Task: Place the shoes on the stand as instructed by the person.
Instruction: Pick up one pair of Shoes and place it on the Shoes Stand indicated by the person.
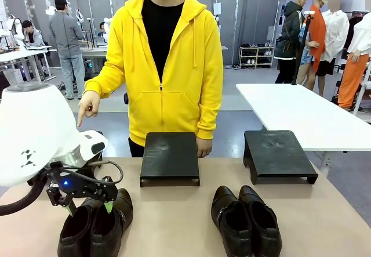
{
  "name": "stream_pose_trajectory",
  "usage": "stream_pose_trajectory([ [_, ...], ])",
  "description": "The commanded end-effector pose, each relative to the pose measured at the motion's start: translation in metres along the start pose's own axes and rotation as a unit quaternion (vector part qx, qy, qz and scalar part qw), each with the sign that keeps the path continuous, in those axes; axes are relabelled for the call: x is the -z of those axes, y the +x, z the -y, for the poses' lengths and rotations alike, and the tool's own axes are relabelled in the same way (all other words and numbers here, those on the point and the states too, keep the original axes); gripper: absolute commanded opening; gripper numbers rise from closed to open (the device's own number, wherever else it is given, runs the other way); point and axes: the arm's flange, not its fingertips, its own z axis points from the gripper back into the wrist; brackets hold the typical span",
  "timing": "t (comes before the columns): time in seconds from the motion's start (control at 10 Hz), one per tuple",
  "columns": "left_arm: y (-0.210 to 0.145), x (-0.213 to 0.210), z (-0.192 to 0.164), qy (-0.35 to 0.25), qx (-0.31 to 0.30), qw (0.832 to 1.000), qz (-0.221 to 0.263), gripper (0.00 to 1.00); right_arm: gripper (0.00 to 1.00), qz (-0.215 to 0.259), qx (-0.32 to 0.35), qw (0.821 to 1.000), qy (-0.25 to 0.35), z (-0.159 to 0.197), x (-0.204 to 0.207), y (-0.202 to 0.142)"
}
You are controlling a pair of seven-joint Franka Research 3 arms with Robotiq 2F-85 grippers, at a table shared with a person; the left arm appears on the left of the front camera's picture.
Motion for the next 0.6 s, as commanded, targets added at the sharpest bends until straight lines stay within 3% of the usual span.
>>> stream_pose_trajectory([
  [0.0, -0.043, 0.037, -0.023, 0.019, -0.015, 1.000, 0.014, 1.00, 1.00, -0.002, -0.002, 1.000, 0.006, 0.000, 0.000, 0.002],
  [0.4, -0.056, 0.066, -0.034, 0.018, -0.052, 0.998, -0.026, 1.00, 1.00, -0.002, -0.002, 1.000, 0.006, 0.000, 0.000, 0.002],
  [0.5, -0.057, 0.069, -0.037, 0.023, -0.055, 0.998, -0.029, 0.67, 1.00, -0.002, -0.002, 1.000, 0.006, 0.000, 0.000, 0.002],
])
